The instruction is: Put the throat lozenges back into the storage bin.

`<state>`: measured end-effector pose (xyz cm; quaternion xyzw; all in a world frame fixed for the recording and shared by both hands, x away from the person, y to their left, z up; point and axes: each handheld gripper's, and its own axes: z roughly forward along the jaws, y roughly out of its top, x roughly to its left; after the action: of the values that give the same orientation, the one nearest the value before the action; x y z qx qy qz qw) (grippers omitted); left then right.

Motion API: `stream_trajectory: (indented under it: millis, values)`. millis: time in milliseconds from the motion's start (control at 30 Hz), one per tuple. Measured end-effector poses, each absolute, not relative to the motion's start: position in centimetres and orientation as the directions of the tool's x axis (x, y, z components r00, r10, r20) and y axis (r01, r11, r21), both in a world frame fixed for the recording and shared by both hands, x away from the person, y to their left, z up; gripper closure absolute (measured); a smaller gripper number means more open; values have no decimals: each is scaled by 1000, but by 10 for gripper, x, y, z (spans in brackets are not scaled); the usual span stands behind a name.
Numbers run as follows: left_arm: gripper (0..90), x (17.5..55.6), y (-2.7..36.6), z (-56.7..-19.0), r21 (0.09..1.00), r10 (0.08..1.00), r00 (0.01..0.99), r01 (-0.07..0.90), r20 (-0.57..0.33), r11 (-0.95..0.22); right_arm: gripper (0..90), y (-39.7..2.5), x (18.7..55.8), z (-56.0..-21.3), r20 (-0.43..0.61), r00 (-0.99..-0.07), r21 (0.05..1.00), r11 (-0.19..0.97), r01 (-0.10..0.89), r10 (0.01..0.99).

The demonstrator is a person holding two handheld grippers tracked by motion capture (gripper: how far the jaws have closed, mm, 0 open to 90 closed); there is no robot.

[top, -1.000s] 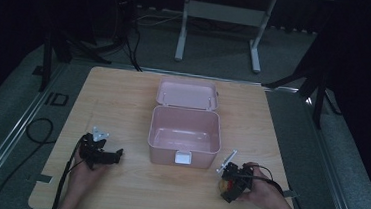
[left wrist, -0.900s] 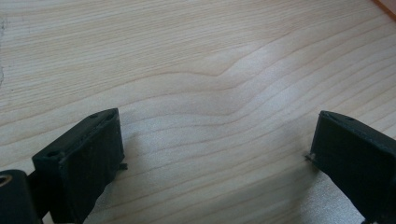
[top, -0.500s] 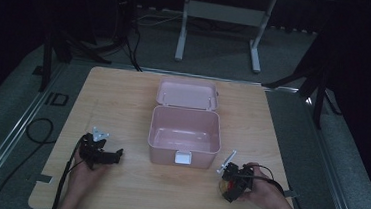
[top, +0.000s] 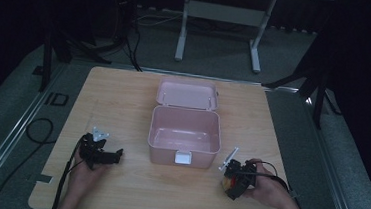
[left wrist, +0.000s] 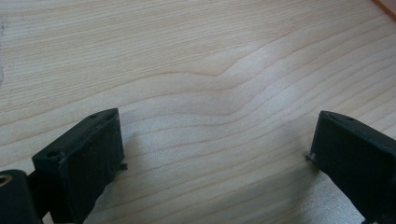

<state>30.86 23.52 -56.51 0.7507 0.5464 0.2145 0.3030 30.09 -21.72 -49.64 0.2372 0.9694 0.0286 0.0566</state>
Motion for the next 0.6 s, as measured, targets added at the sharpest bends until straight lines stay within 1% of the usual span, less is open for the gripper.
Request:
stream_trajectory:
  millis: [600]
  values:
    - [30,309,235,-565,689,950,311,691,-9,-219,200,-217,307,-470,-126,-880,95,888,450,459]
